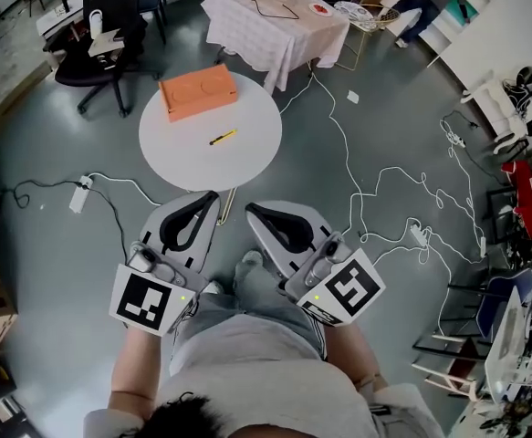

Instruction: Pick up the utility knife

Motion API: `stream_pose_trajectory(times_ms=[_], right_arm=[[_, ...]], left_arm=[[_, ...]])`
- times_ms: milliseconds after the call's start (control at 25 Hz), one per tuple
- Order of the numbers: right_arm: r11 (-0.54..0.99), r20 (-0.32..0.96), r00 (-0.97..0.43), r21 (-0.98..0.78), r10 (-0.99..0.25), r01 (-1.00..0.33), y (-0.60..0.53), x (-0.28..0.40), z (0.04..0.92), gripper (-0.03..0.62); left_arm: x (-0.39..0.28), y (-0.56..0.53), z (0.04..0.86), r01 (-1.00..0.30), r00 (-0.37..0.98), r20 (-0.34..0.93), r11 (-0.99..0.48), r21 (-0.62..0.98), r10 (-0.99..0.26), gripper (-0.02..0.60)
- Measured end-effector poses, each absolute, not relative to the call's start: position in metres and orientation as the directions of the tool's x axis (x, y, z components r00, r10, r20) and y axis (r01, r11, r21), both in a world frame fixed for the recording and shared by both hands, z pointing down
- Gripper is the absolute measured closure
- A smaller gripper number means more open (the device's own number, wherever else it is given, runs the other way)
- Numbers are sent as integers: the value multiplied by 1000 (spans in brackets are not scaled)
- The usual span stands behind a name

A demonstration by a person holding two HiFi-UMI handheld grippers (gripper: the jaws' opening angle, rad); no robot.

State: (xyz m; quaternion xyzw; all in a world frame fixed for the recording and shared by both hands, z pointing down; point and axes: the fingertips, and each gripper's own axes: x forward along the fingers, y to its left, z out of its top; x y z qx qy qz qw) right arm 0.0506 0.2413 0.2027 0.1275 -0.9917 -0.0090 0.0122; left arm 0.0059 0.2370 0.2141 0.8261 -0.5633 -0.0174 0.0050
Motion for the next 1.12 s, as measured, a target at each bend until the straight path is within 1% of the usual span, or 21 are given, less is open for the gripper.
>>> stream_pose_trajectory(times_ms=[240, 600, 1120], right_arm=[[972, 30, -971, -2, -236, -237, 207, 43, 212, 586], [983, 25, -983, -5, -183, -184, 129, 13, 211, 586], [994, 22, -994, -16, -109, -109, 29, 11, 214, 586]], left_arm=[[3, 205, 225, -927, 374, -4, -374, 19, -928, 571], [-23, 131, 223, -940, 339, -11, -339, 29, -941, 571], [-17, 39, 231, -951, 308, 31, -308, -2, -951, 571]])
